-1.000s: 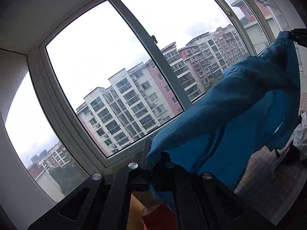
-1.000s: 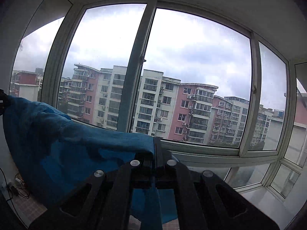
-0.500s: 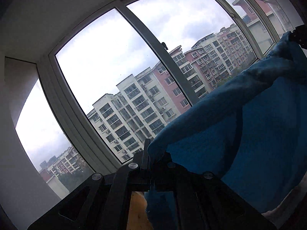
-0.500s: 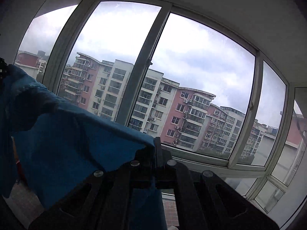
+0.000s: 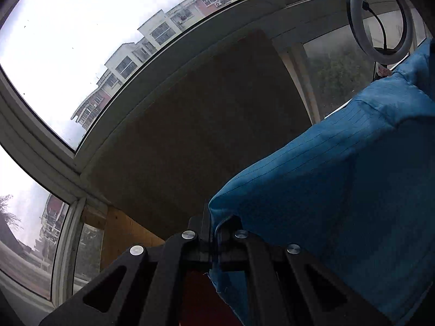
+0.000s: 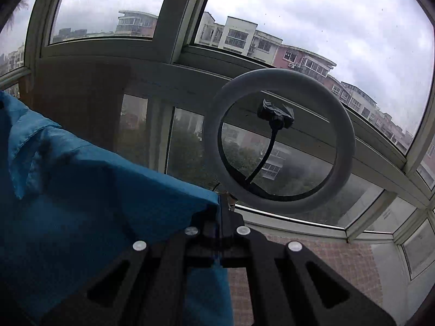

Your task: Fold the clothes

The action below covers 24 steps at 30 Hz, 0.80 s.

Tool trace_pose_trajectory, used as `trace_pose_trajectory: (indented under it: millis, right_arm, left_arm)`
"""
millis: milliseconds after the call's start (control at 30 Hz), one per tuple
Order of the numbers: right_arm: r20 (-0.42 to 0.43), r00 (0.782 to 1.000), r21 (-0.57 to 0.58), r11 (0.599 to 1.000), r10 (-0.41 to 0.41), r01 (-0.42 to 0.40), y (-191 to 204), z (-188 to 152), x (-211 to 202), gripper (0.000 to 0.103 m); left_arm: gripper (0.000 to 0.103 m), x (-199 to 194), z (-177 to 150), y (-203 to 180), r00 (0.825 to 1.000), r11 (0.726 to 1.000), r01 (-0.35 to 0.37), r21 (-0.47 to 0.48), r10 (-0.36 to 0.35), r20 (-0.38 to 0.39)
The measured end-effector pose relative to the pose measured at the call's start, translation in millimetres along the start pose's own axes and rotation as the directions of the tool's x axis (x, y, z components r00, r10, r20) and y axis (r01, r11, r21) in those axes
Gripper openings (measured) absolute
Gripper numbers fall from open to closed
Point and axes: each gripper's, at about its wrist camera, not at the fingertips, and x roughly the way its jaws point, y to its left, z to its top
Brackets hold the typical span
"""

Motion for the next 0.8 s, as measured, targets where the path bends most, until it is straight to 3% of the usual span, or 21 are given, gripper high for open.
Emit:
trace_pose_trajectory:
  millis: [100,167,267,300,400,433,533,600,667,733,800]
  right_arm:
    - [-0.082,0.997,-0.047,0.999,0.001,-0.005,22,-37,71,0.000]
    - [-0.144,0.989,-0.077,0.997,-0.006,-0.005,33,-61,112,0.000]
    - [-0.309,0.951,-0.105,0.994,0.008,-0.043,43,-94,173,0.002]
    - [-0.317,0.948,-0.087,0.995,0.023,-0.053,38,-97,169,0.009]
    - [-0.339,0.938,-0.033,0.996,0.068,-0.084,22,-107,159,0.031]
    - [-0.346,0.935,-0.014,0.995,0.084,-0.095,17,-111,155,0.034]
    - [-0.364,0.922,0.041,0.991,0.130,-0.124,1,-121,145,0.035]
    - [-0.375,0.912,0.080,0.986,0.168,-0.149,-8,-127,137,0.035]
    - [-0.380,0.886,0.121,0.964,0.265,-0.236,-1,-143,111,0.038]
    - [-0.397,0.862,0.132,0.948,0.317,-0.288,20,-173,77,0.056]
    - [-0.418,0.831,0.155,0.930,0.367,-0.333,47,-206,48,0.056]
  left_arm:
    - [0.001,71,-27,-37,0.991,0.999,0.043,-0.011,-0.044,-0.128]
    - [0.006,117,-47,-59,0.972,0.998,0.066,-0.013,-0.068,-0.226]
    - [0.007,165,-70,-89,0.939,0.996,0.082,0.017,-0.071,-0.337]
    - [0.007,171,-76,-93,0.934,0.995,0.095,0.011,-0.085,-0.346]
    - [0.008,165,-91,-99,0.925,0.991,0.136,0.000,-0.127,-0.359]
    - [0.008,160,-93,-99,0.925,0.990,0.139,-0.010,-0.133,-0.356]
    - [0.011,127,-87,-122,0.934,0.976,0.217,0.022,-0.201,-0.296]
    - [0.021,106,-88,-135,0.927,0.958,0.286,0.028,-0.269,-0.263]
    - [0.021,86,-96,-145,0.908,0.933,0.359,0.019,-0.344,-0.240]
    - [0.021,56,-105,-147,0.900,0.922,0.387,0.008,-0.376,-0.222]
    - [0.022,26,-119,-147,0.891,0.911,0.412,-0.005,-0.403,-0.209]
